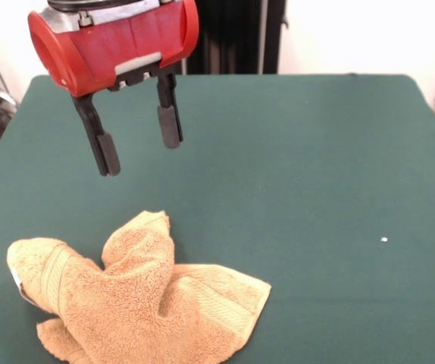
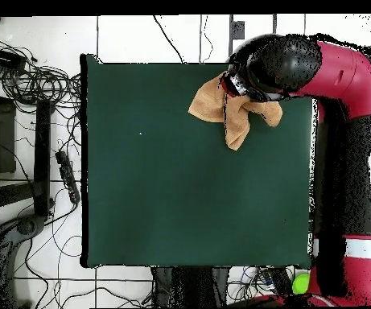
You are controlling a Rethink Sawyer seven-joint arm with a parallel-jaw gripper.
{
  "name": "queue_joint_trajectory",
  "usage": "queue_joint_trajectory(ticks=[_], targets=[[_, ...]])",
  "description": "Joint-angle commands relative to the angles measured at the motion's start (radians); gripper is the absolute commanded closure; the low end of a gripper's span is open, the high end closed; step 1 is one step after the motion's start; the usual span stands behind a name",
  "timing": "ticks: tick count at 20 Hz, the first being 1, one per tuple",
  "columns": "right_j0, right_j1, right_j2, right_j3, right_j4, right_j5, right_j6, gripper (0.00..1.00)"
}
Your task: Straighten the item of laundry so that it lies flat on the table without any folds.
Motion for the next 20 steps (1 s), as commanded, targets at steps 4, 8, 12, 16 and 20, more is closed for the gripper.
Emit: queue_joint_trajectory(ticks=[4, 8, 12, 16, 20], targets=[[0.013, 0.087, 0.085, 0.204, 0.026, -0.107, -0.069, 0.00], [0.012, 0.098, 0.082, 0.216, 0.029, -0.126, -0.055, 0.00], [0.011, 0.103, 0.079, 0.229, 0.034, -0.143, -0.038, 0.00], [0.012, 0.119, 0.075, 0.231, 0.037, -0.147, -0.031, 0.00], [0.009, 0.139, 0.080, 0.228, 0.037, -0.160, -0.035, 0.00]])
